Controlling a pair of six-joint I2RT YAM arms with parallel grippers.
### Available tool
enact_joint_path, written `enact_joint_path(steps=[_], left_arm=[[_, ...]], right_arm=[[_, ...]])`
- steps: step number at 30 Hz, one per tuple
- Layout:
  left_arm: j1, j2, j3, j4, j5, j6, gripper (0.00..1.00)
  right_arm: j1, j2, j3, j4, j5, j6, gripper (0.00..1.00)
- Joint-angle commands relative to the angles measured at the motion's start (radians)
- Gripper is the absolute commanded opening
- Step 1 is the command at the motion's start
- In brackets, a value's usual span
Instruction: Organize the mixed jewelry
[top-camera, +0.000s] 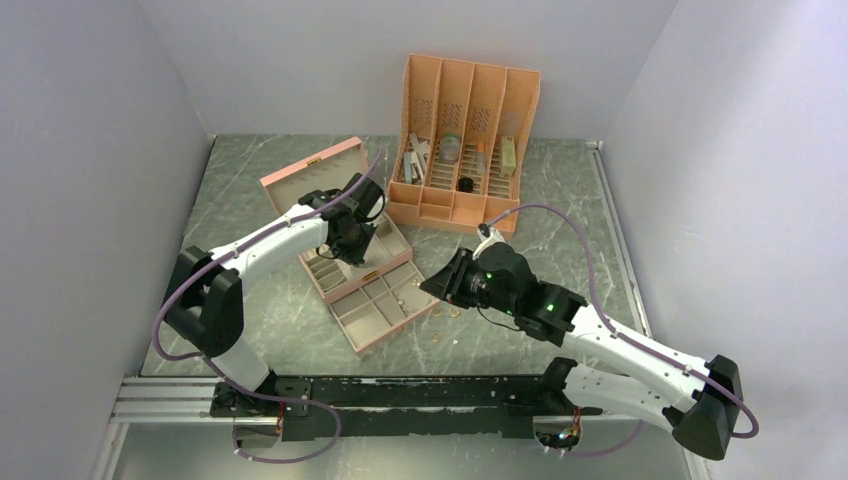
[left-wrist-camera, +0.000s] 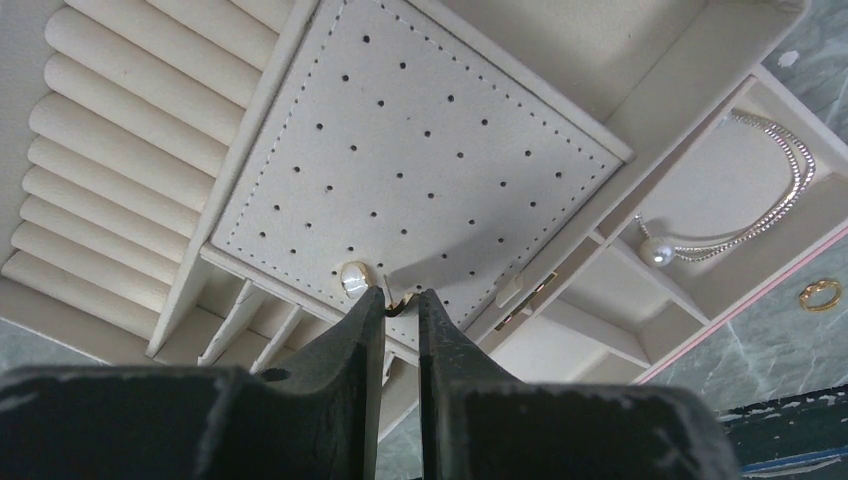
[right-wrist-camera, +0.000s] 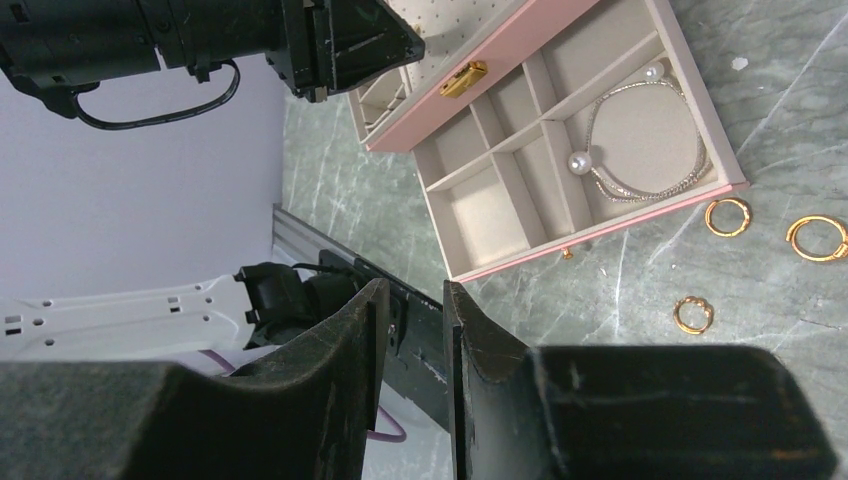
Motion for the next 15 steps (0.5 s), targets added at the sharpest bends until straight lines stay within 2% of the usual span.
enact_joint_path(steps=[1,15], left_arm=[[-0.004,0.019,0.035,0.010,-0.012,0.010,0.05],[-0.004,0.023,0.045,0.007,-0.037,0.017,0.05]], right_arm=[[-0.005,-0.016,-0.007,0.011,0.009,0.006,0.31],[-0.005,-0.020,-0.013,0.013,0.010,0.009,0.31]])
